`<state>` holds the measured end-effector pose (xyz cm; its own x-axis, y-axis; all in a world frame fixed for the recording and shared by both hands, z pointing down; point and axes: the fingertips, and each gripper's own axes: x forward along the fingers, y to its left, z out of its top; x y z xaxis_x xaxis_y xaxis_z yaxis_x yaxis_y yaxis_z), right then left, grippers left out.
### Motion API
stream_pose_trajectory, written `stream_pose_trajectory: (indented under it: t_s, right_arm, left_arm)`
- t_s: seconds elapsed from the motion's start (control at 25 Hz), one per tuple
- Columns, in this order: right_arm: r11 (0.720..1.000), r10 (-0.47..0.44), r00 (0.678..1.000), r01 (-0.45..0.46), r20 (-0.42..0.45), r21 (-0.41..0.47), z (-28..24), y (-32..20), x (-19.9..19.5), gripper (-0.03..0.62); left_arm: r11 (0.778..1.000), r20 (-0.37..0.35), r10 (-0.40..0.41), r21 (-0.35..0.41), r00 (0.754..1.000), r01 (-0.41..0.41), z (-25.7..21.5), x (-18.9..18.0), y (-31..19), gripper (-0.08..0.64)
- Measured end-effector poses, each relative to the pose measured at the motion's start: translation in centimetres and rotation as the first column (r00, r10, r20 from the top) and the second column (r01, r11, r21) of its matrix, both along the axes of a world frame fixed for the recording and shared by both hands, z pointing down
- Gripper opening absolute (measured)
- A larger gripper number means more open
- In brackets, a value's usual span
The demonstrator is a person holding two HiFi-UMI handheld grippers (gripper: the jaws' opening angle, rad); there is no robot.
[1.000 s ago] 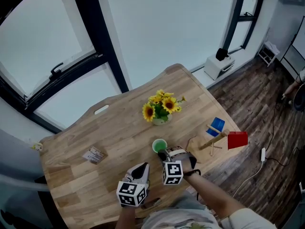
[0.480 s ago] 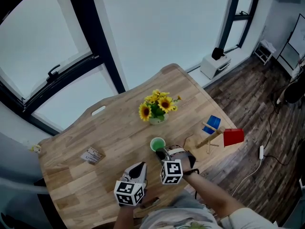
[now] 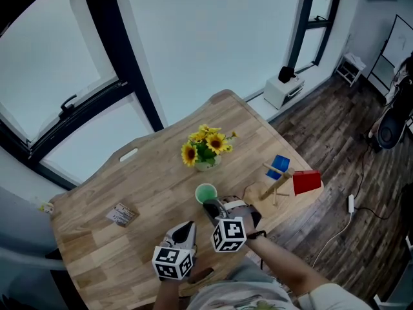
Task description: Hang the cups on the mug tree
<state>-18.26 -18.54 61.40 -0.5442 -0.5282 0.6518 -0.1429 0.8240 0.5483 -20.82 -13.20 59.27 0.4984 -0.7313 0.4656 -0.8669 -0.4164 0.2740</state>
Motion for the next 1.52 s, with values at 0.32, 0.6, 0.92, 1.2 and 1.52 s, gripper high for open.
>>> stream_pose_trajectory:
  t_s: [0.32, 0.6, 0.92, 1.2, 1.52]
  right_arm:
    - [0.999, 0.011, 0.998, -0.014, 0.056, 0.053, -3.3, 0.3, -0.3, 0.020]
    - [0.995, 0.030, 0.994, -0.039, 0.100, 0.093, -6.1, 0.6, 0.0, 0.020]
    - [0.988, 0.061, 0.987, -0.081, 0.150, 0.131, -8.6, 1.3, 0.6, 0.020]
    - [0.985, 0.074, 0.978, -0.103, 0.195, 0.139, -10.2, 2.2, 1.0, 0.020]
    - [0.984, 0.086, 0.964, -0.122, 0.253, 0.130, -12.0, 3.3, 1.3, 0.020]
  left_arm:
    - [1.000, -0.004, 0.015, 0.016, 1.000, -0.015, -0.6, 0.5, 0.3, 0.002]
    - [0.999, -0.007, 0.027, 0.020, 1.000, -0.027, -0.9, 0.6, 0.7, 0.002]
    - [0.999, -0.015, 0.038, 0.030, 0.999, -0.038, -1.2, 0.9, 0.9, 0.002]
    - [0.999, -0.021, 0.045, 0.032, 0.999, -0.044, -1.4, 1.1, 1.3, 0.002]
    - [0.996, -0.030, 0.076, 0.039, 0.997, -0.074, -1.7, 1.9, 1.5, 0.002]
